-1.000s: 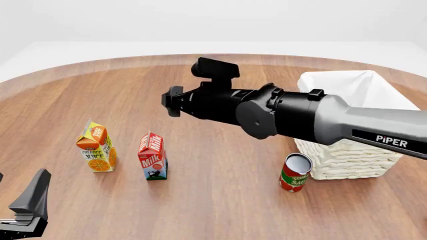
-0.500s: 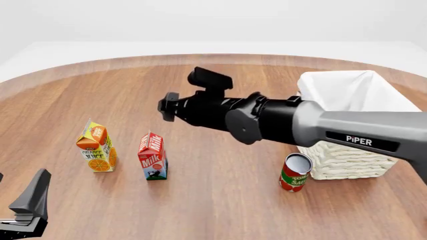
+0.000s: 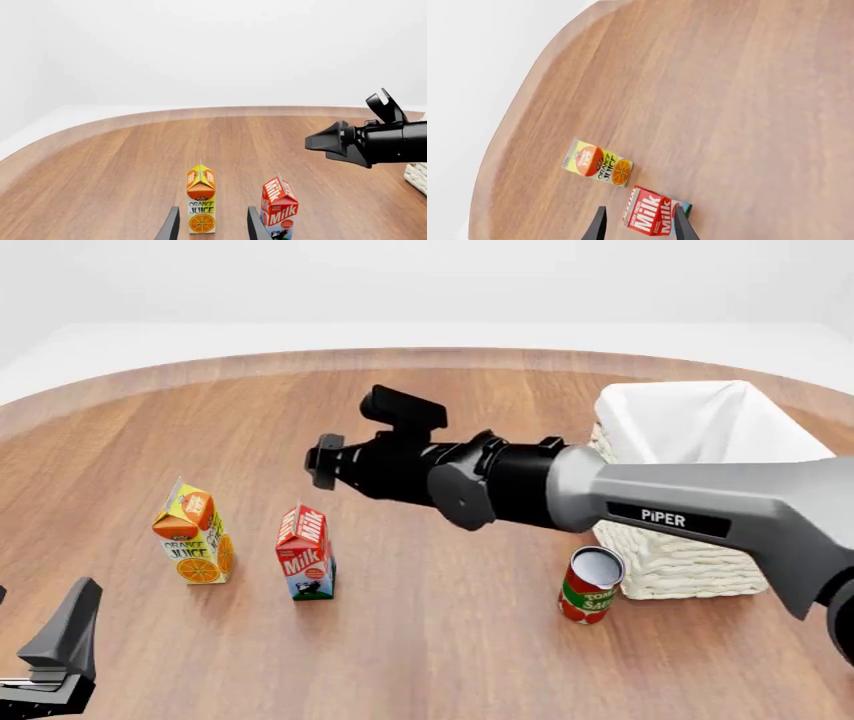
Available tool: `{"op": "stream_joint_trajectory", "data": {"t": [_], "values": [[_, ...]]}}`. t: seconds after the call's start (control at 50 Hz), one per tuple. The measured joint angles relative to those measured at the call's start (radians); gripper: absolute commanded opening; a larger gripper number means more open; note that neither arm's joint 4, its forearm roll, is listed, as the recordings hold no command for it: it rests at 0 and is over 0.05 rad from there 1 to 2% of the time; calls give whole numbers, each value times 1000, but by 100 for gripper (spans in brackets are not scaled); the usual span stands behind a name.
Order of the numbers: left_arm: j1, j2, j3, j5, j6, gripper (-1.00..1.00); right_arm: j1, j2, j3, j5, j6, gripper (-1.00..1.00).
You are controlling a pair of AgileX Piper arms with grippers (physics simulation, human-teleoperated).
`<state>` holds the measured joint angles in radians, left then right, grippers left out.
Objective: Pick the milk and place it in the basket.
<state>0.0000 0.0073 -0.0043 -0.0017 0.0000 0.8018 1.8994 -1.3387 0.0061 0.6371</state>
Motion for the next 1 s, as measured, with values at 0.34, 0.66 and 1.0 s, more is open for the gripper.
{"op": "stream_joint_trajectory", "data": {"t": [0.34, 0.66, 1.0], "values": [[0, 0, 0, 0, 0, 100, 9, 87, -65, 20, 20, 100], [0, 0, 0, 0, 0, 100, 19, 137, -76, 30, 44, 100], [0, 0, 0, 0, 0, 100, 49, 189, -86, 6, 80, 100]]}}
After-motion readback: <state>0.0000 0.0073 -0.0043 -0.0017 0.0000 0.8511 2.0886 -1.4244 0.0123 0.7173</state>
